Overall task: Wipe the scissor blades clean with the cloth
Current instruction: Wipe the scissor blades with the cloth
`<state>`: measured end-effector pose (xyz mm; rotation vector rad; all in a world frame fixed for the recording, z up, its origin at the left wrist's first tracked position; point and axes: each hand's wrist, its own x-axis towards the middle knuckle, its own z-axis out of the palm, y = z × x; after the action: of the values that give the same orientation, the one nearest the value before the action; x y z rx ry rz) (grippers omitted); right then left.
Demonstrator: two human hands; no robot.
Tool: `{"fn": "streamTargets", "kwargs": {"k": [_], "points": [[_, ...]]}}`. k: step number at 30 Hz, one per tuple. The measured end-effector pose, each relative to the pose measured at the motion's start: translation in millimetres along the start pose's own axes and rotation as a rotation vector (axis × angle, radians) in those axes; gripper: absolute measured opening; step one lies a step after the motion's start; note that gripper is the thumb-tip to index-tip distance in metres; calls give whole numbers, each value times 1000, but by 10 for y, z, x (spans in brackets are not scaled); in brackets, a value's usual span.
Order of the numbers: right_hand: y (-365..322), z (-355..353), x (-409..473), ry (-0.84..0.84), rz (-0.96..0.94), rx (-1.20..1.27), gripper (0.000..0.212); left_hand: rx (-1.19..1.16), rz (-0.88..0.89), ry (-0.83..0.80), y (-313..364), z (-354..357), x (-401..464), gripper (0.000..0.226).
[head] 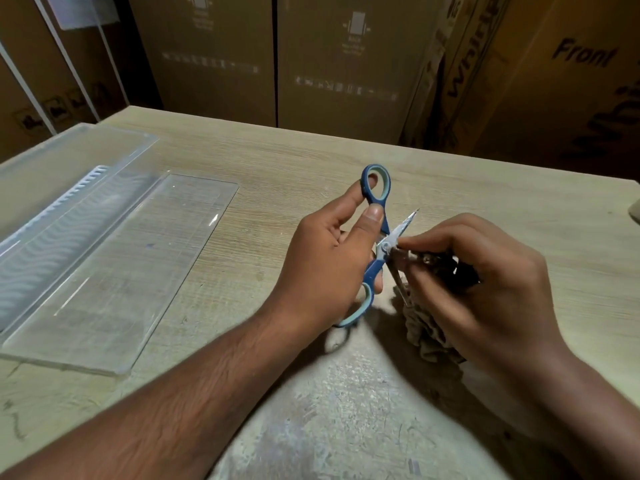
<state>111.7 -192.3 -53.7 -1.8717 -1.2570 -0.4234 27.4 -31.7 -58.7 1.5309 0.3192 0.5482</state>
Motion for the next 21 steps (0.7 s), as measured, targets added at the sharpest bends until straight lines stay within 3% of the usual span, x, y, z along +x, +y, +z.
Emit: {"fn": "streamTargets", "kwargs": {"k": [4, 6, 11, 15, 21], "points": [[-29, -98, 68, 101, 232, 251, 22, -25, -72, -21, 16, -53, 40, 40], [-6, -152, 86, 86, 259, 269, 22, -13, -87, -33, 24, -71, 51, 40], [31, -154, 51, -106, 100, 127, 22, 0, -117, -59, 5, -90, 75, 31], [73, -91, 29, -198, -60, -20, 26, 17, -83, -84, -25, -90, 71, 37], [114, -126, 5, -301, -206, -102, 26, 136, -7, -126, -73, -111, 66, 24]]}}
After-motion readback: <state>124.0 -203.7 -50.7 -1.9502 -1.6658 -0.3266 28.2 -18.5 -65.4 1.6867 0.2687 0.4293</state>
